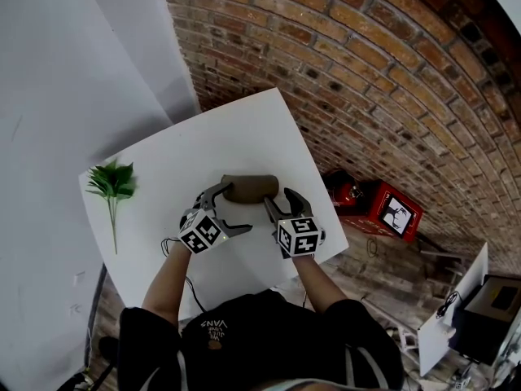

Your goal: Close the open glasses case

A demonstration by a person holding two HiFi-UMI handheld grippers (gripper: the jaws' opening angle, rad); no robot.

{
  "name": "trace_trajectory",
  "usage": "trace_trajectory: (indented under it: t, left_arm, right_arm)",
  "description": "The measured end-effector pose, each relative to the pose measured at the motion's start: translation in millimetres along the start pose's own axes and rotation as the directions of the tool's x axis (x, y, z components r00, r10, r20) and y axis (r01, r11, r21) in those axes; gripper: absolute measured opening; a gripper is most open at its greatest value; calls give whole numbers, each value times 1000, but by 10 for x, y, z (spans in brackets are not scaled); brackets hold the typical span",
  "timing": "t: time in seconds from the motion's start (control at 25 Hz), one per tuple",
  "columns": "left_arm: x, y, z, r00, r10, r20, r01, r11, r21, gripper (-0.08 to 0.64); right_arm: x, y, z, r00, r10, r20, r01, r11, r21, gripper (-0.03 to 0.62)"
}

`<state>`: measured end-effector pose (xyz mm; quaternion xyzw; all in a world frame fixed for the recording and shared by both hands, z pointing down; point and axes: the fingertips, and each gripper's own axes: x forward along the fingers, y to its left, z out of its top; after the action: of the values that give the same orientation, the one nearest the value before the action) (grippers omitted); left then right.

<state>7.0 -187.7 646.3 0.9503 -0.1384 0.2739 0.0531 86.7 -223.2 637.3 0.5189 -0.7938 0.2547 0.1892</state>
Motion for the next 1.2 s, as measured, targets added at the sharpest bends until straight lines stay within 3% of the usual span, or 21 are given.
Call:
trace_trajectory:
  t: [0.32,0.88,1.08,1.2]
  left_arm:
    - [-108,45,149,997,51,50,-49,998,-29,543]
    - [-320,-201,260,991,112,68,-111,993,-30,543]
    - [-509,-308,389,971,199,130,-184,975,-123,540]
    - [-643,-393,463,954,250,167,-222,960,-171,499]
  right_arm:
    - [-132,44,55,1000,15,27,-15,1000,-1,245]
    - [-535,177,51,996,47,72,-46,999,-13,238]
    - [-742,226,48,993,68,95,-65,997,-31,221]
    - [-872,243,43,991,77,109,-72,996,-48,206]
